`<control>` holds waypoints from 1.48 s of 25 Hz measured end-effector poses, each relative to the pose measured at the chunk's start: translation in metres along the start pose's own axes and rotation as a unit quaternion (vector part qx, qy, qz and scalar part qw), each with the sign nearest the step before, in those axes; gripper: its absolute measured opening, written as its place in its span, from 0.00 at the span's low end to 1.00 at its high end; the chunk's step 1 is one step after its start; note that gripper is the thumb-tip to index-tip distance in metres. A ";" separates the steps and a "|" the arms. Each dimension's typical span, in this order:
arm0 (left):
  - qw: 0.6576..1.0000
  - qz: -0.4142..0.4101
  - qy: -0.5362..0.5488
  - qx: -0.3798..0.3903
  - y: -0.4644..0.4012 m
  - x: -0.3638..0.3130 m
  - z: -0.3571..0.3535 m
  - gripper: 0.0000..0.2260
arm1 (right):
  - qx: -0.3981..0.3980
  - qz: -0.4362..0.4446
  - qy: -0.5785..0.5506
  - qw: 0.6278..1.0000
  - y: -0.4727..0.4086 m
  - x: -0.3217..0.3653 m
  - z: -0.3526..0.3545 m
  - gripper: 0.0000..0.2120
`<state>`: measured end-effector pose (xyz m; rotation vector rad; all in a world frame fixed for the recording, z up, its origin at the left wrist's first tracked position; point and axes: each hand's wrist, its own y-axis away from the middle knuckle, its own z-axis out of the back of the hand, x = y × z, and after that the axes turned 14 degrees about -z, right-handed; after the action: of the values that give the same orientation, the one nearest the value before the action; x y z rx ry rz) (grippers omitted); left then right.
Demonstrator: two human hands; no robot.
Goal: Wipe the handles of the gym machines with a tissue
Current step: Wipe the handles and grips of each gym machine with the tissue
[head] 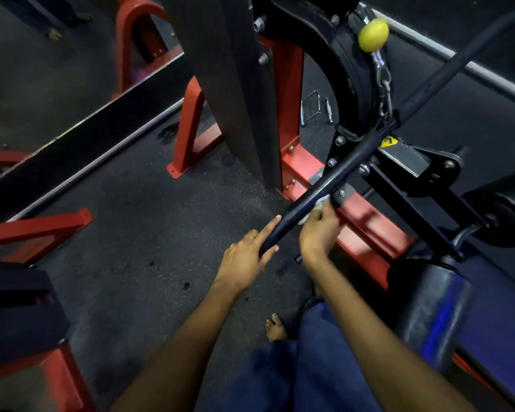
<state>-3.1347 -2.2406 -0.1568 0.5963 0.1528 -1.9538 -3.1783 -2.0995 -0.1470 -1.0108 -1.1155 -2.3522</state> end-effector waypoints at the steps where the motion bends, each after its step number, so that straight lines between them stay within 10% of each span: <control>1: 1.000 -0.001 -0.001 0.002 0.000 0.000 0.001 0.30 | 0.030 0.033 0.040 0.998 0.005 -0.014 -0.001 0.12; 7: 1.000 -0.006 0.008 -0.007 0.005 -0.002 0.000 0.30 | -0.105 -0.010 0.055 0.993 -0.090 0.054 0.024 0.11; 11: 1.000 -0.005 0.012 0.002 0.008 0.000 -0.002 0.30 | 0.084 0.343 0.137 0.926 -0.009 -0.032 0.033 0.17; 13: 1.000 -0.009 0.013 -0.004 0.004 0.001 0.000 0.30 | 0.134 0.520 0.267 0.800 -0.028 -0.047 0.045 0.20; 19: 1.000 0.004 0.024 -0.005 0.006 -0.002 -0.001 0.30 | 0.050 0.343 0.249 0.904 -0.101 0.025 0.043 0.20; 24: 1.000 0.002 0.022 0.016 0.004 -0.003 0.004 0.30 | 0.166 0.663 0.393 0.615 -0.083 -0.005 0.054 0.18; 28: 1.000 0.012 0.012 0.015 -0.001 -0.014 0.011 0.30 | 0.045 0.476 0.316 0.819 -0.152 0.048 0.087 0.24; 30: 1.000 0.002 0.029 -0.008 -0.022 -0.022 0.016 0.32 | 0.067 0.484 0.333 0.806 -0.131 0.035 0.082 0.25; 34: 0.998 -0.048 0.028 -0.002 -0.091 -0.046 0.019 0.32 | 0.168 0.625 0.382 0.659 -0.134 0.021 0.092 0.19; 37: 0.998 -0.056 0.011 0.039 -0.131 -0.060 0.014 0.32 | 0.081 0.537 0.329 0.773 -0.186 0.057 0.099 0.22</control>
<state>-3.2341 -2.1378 -0.1371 0.6729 0.1259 -2.0689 -3.2782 -1.9056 -0.1611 -0.4380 -0.2691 -1.3908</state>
